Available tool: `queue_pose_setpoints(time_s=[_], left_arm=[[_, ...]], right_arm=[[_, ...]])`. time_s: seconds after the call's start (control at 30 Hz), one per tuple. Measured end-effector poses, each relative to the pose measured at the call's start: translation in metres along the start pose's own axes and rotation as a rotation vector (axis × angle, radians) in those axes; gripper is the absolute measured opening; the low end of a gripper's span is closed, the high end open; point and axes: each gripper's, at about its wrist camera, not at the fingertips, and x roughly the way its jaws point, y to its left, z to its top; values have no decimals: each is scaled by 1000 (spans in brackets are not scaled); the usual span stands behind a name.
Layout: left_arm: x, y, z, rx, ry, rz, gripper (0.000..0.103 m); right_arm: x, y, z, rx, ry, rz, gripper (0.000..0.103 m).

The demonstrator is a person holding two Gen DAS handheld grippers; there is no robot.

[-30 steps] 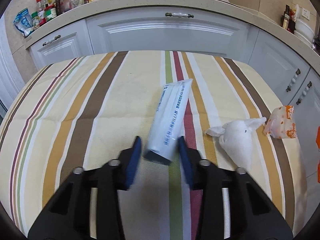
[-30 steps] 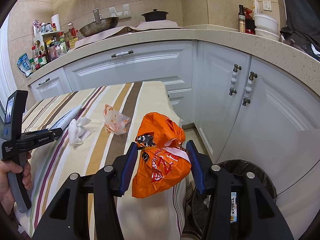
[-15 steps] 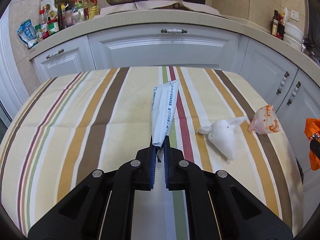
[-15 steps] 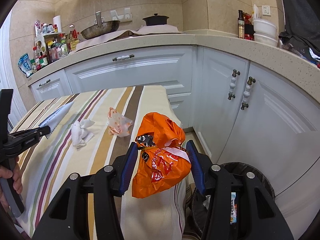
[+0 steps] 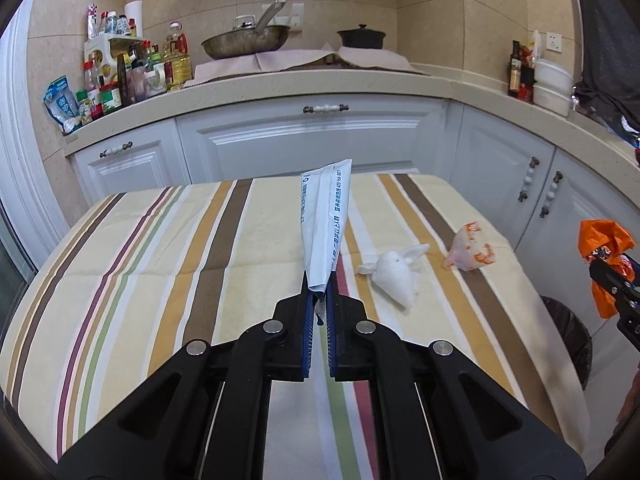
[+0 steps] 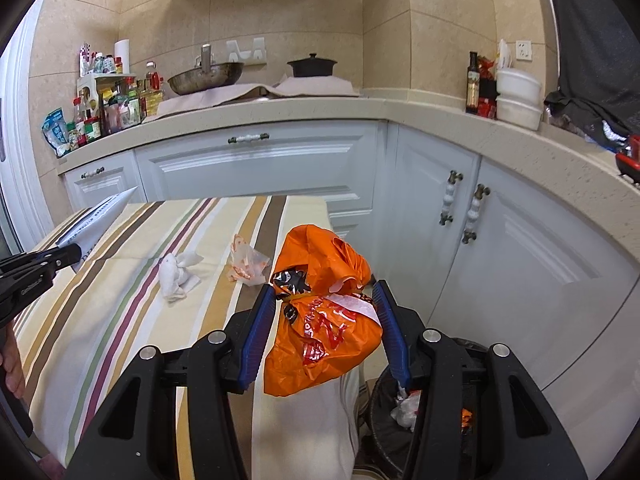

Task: Collect trash
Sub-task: 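Carry the tube and orange bag over the bin and open both tools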

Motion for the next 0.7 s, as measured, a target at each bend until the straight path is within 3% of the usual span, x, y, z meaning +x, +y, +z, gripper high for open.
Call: queue_pose_setpoints(time_s=[0.27, 0.7], left_arm=[[-36, -27, -1, 37, -77, -85, 6], [-57, -120, -13, 186, -111, -357, 5]], right_arm=[[-33, -16, -1, 22, -62, -66, 50], [-78, -67, -26, 91, -80, -235, 50]])
